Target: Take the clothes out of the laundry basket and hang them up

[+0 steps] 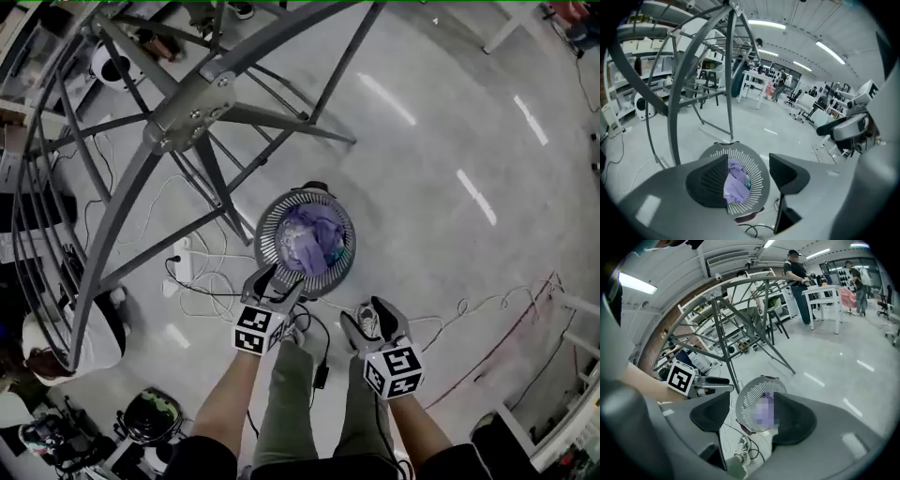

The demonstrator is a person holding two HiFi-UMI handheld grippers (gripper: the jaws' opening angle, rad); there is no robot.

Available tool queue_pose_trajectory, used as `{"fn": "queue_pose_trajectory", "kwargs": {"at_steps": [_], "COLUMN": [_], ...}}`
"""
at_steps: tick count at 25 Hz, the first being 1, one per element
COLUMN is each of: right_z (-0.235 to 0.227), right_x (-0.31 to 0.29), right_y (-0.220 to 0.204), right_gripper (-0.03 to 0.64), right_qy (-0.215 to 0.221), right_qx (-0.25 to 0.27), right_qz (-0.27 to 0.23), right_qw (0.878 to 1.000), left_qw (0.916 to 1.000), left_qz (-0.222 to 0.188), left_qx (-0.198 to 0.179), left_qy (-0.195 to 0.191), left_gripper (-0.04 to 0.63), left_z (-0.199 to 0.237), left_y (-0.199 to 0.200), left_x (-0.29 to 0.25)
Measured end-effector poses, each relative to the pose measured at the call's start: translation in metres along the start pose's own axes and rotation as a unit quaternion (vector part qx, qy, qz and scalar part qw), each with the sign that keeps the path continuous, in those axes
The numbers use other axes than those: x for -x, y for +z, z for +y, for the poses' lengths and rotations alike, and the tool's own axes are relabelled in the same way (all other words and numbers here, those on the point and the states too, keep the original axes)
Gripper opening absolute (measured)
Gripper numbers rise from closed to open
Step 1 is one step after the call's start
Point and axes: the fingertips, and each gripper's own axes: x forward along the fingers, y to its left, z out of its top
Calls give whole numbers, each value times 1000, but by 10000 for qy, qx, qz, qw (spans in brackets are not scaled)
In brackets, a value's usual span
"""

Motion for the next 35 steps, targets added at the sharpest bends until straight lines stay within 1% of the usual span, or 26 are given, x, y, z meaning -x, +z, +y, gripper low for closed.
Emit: {"fn": "queue_pose_trajectory", "kwargs": {"at_steps": [3,6,8,11,14,19,21,23,25,27,30,33,35], "right_z": [-9,-12,-15,-21,-26,-36,-37,-36,-35,-34,-34,-34,-33], "right_x": [-19,-35,-43,-54,-60,-65,-68,-72,-76,-81,-86,-89,-91], "right_y": [-21,-41,-53,-66,-78,-94,-97,-99,-99,-100,-104,-110,-115], "right_gripper": [295,291,290,290,290,288,287,285,284,281,278,275,272], "right_qy": [-2,34,75,85,55,-34,-29,-9,16,61,63,76,100], "right_qx": [-148,-378,-503,-562,-700,-821,-862,-875,-884,-962,-1155,-1295,-1333], "right_qz": [34,51,47,25,-17,-25,-31,-48,-103,-210,-243,-308,-296], "right_qw": [9999,9993,9987,9984,9975,9966,9963,9962,9960,9951,9930,9911,9906], "left_qw": [9994,9972,9946,9893,9854,9795,9783,9772,9726,9661,9586,9486,9430], "left_qz": [326,732,1026,1413,1667,1968,1984,1859,1721,1664,1612,1640,1732], "left_qx": [-108,-118,-81,-128,-35,136,374,865,1411,1822,2133,2393,2521], "left_qy": [3,109,159,328,353,401,457,554,671,762,984,1265,1311], "left_gripper": [252,253,252,253,253,253,253,255,258,258,267,275,275], "left_z": [18,44,59,80,91,107,116,128,140,147,159,172,174], "left_y": [-24,-48,-66,-91,-111,-134,-143,-149,-158,-172,-190,-208,-221], "left_x": [-34,-65,-86,-118,-145,-183,-196,-208,-219,-231,-246,-256,-263]}}
